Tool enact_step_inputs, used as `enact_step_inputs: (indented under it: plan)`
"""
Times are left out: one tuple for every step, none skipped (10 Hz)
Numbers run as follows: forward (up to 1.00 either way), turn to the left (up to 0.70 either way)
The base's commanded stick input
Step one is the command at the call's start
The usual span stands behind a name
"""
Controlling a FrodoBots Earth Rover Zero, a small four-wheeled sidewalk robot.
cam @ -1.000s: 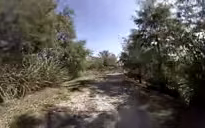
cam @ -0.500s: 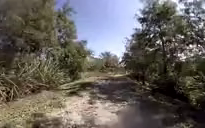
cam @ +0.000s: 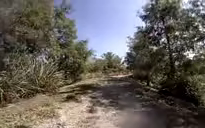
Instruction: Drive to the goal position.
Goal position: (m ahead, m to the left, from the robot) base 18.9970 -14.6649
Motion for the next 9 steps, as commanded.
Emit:
enact_step_inputs:
  plan:
    - [0.70,0.00]
    - [0.70,0.00]
    - [0.70,0.00]
    - [0.70,-0.05]
    - [0.70,-0.27]
    - [0.70,-0.18]
    - [0.70,0.00]
    - [0.70,0.00]
    - [0.70,0.00]
